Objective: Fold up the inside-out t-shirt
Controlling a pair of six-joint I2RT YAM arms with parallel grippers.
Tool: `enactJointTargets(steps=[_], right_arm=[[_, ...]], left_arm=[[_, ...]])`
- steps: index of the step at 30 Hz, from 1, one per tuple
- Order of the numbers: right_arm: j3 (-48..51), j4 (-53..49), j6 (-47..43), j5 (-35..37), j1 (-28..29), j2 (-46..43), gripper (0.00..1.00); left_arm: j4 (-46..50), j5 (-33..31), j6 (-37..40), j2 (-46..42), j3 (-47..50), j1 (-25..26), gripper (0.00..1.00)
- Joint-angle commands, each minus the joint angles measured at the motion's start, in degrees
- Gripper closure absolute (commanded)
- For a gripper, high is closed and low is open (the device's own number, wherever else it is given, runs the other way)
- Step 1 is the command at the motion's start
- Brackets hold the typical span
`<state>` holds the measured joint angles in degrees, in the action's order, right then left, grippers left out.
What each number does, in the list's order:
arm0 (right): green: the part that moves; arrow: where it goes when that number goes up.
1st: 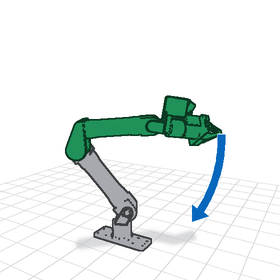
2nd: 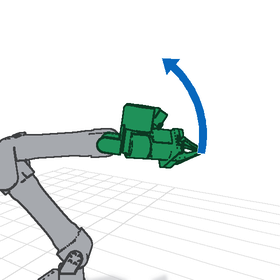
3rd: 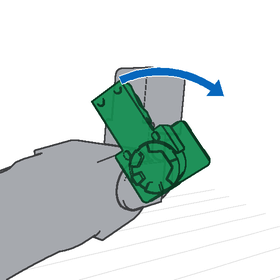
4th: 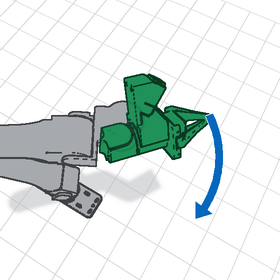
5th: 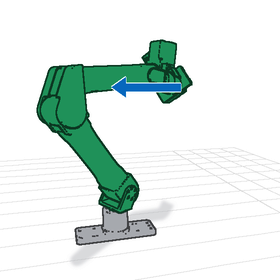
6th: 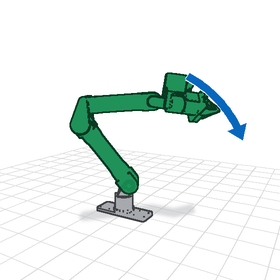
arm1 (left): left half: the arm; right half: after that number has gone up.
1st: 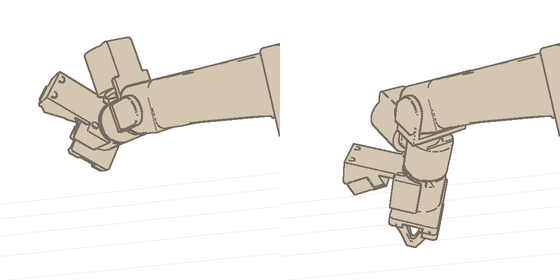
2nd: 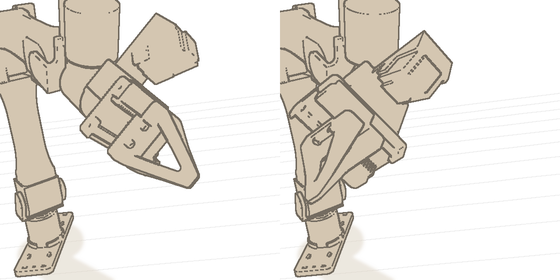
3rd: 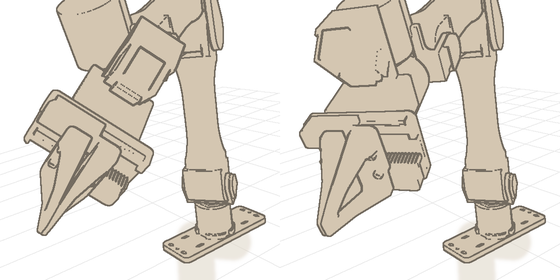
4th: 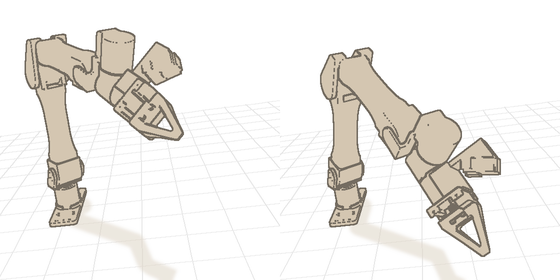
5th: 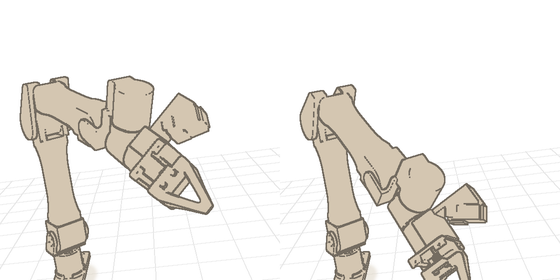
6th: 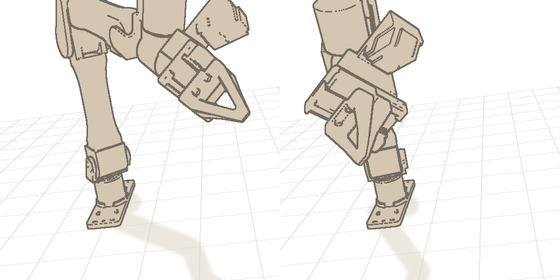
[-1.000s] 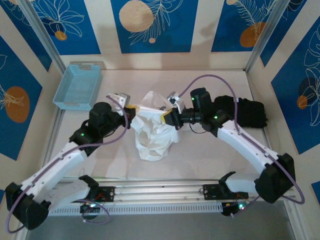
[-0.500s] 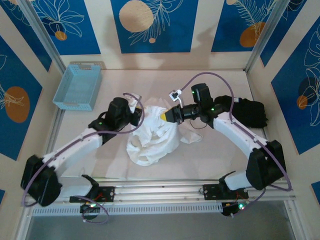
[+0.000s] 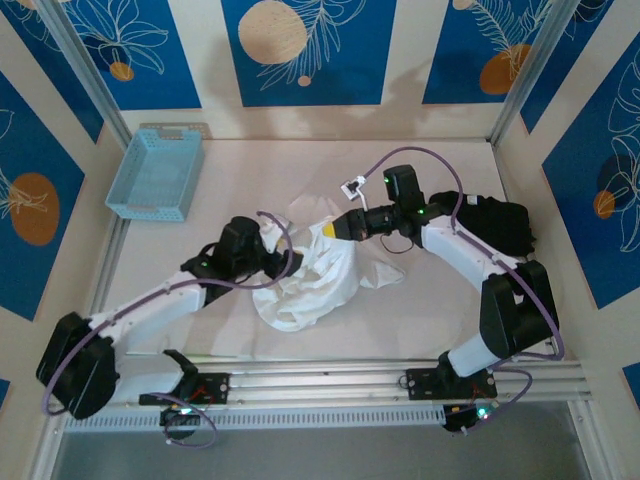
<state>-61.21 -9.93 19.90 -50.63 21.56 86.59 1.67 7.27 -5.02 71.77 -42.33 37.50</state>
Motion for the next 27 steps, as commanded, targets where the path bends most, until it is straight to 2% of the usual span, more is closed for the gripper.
enactJointTargets(steps=[1,6,9,10,14,15,17,19,21,27], right_arm=[[-2.6,-2.37,-2.3,-5.05,-0.77,-1.8,1.0],[-1.94,-0.99,-1.74,-6.52,-1.47,-2.63,1.0],[-1.85,-1.3,-2.05,-6.74,-1.86,-2.54,1.0],[-1.74,-1.4,-2.21,-6.6,-2.07,-2.52,1.0],[-0.8,-2.18,-1.73,-3.75,-4.39,-3.6,1.0],[-0.8,-2.99,-1.56,-1.59,-4.89,-4.02,1.0],[-2.34,-8.0,-2.76,8.21,-5.25,-4.32,0.97],[-4.26,-12.05,-2.94,19.13,-4.58,-4.12,0.93],[-5.55,-13.25,-2.36,27.0,-3.8,-3.55,0.86],[-8.35,-18.08,-4.79,41.66,-0.77,-4.62,0.67]], left_arm=[[-3.61,6.0,3.08,4.97,-3.57,0.79,0.31],[-10.86,12.31,0.43,12.06,-5.81,0.7,0.29],[-16.17,17.79,-2.85,15.91,-7.07,0.67,0.33],[-17.81,18.76,-3.47,16.71,-7.07,0.69,0.39],[-18.92,20.78,-5.83,16.94,-7.36,0.03,0.87],[-18.69,20.83,-6.17,15.83,-6.95,-0.1,0.93],[-17.31,21.2,-6.73,12.08,-5.9,-0.51,1.0],[-14.89,21.29,-7.28,8.14,-5.34,-0.73,1.0],[-13.36,22.26,-8.21,4.48,-4.67,-0.87,1.0],[-11.15,20.73,-15.0,-1.64,-3.62,-2.07,1.0]])
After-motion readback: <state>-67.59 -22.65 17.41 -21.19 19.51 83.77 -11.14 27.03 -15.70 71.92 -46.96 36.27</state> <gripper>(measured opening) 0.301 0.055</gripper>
